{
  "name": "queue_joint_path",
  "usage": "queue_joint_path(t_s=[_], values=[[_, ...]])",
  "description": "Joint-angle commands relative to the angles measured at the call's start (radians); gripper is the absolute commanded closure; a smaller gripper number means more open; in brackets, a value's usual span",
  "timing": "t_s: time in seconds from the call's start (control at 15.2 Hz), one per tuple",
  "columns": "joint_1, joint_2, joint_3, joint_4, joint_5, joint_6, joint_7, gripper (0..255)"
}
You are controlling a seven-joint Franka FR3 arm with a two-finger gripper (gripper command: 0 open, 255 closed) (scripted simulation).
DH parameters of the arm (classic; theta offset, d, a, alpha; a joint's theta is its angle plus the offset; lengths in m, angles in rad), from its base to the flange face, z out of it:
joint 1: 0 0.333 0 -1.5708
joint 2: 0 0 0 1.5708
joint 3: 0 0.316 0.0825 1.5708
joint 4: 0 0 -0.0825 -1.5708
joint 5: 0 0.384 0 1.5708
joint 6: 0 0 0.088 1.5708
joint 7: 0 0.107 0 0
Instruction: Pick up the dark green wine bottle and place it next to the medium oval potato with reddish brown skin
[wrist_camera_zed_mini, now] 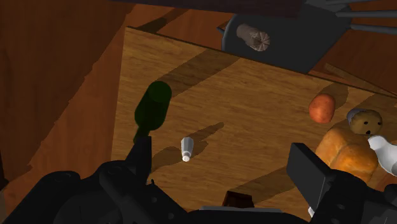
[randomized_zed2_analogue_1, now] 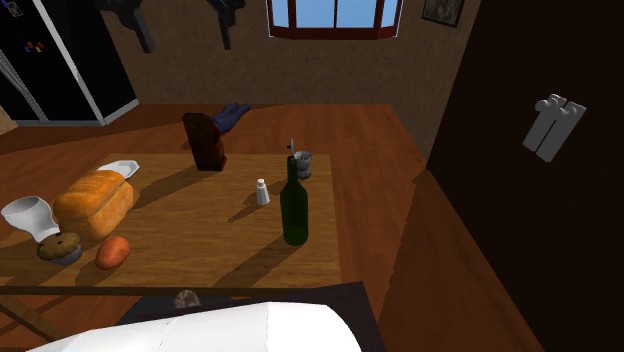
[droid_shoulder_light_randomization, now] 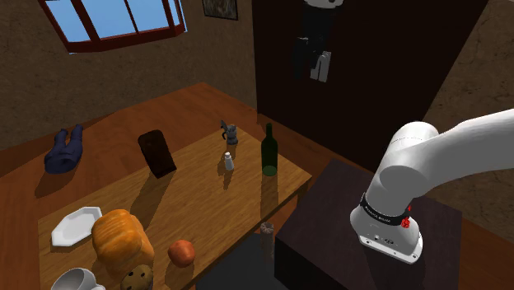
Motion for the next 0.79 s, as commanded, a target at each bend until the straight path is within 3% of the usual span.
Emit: queue_joint_path(t_s=[0.0,0.73], values=[[0.000,0.000,0.000,0.000,0.000,0.000,0.000,0],[-0.032,0.293,-0.062,-0.060,-0.036,0.267,-0.058,0]])
